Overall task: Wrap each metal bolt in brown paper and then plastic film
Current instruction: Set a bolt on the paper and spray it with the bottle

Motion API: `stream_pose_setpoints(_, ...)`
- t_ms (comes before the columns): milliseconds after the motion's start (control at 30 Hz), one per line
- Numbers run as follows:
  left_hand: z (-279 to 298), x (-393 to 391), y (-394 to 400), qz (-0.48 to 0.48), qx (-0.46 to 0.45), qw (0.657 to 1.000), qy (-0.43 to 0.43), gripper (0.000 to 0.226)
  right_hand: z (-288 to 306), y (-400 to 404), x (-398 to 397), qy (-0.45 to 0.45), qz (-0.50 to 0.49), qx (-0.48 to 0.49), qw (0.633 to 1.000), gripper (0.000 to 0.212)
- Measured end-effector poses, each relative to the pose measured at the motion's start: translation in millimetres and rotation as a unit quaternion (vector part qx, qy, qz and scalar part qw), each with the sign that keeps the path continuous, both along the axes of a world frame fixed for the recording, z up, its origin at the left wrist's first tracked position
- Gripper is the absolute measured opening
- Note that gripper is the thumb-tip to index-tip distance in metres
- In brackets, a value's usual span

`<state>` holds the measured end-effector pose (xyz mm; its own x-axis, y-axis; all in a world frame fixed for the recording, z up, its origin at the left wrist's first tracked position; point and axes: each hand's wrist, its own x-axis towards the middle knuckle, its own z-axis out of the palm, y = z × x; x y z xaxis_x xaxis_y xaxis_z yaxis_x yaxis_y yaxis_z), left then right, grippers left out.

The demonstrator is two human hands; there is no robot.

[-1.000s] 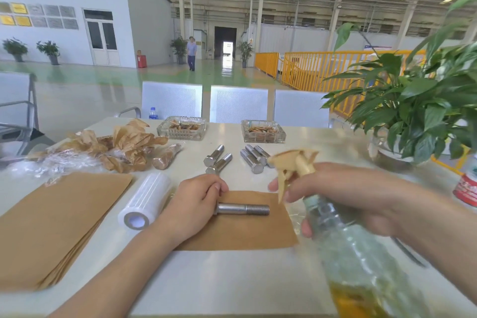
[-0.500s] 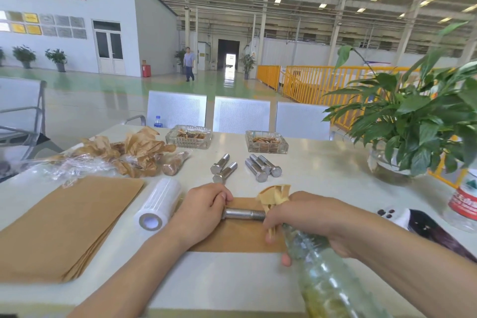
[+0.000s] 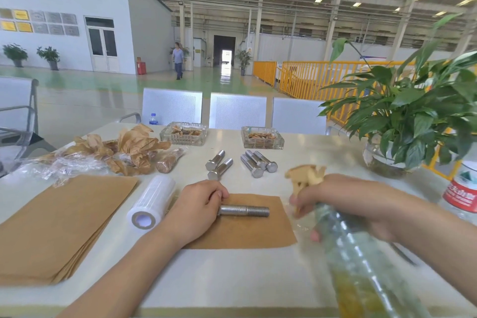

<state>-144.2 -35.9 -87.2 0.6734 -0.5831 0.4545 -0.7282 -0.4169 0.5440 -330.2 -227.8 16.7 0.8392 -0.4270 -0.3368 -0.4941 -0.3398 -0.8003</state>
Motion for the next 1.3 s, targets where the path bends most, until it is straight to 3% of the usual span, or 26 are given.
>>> stream_pose_setpoints(233,-1.0,2.8,-4.9,0.005,0.017,0.999,-0.027,0.025,38.6,-70.1,-1.2,-0.268,-0.106,-0.003,0.958,0.024)
stream_pose_setpoints(400,-7.0,7.0,-5.9,0.015,0.042,0.999,-0.026,0.026,1.1,-101.2,28.5,-0.323,-0.211,-0.076,0.919,0.017)
stream_pose_setpoints(533,-3.9,11.9,-8.6,0.012,0.038,0.999,0.001,0.029,-31.3,-111.3,52.3,-0.35,-0.283,-0.129,0.884,0.029)
stream_pose_setpoints(633,3.3,13.7,-15.7,-0.004,0.086,0.996,0.018,0.037,-32.5,-105.7,64.5,-0.394,-0.267,-0.148,0.867,0.031)
stream_pose_setpoints(767,17.0,21.3,-29.5,-0.012,0.201,0.979,0.029,0.029,-41.2,-102.3,65.8,-0.29,-0.233,-0.209,0.904,0.046)
stream_pose_setpoints(900,29.3,30.5,-42.0,0.002,0.24,0.97,0.034,0.027,-59.8,-105.8,51.8,-0.208,-0.225,-0.185,0.934,0.052)
stream_pose_setpoints(1100,17.0,32.3,-51.7,0.004,0.205,0.978,0.031,0.016,-74.8,-101.9,59.4,-0.199,-0.242,-0.186,0.931,0.052)
stream_pose_setpoints(1200,15.0,34.9,-48.6,0.001,0.166,0.985,0.047,0.007,-73.3,-97.3,70.7,-0.192,-0.241,-0.177,0.935,0.075)
stream_pose_setpoints(1300,13.1,37.6,-44.5,-0.006,0.136,0.989,0.058,0.024,-74.3,-83.6,67.1,-0.17,-0.262,-0.19,0.931,0.09)
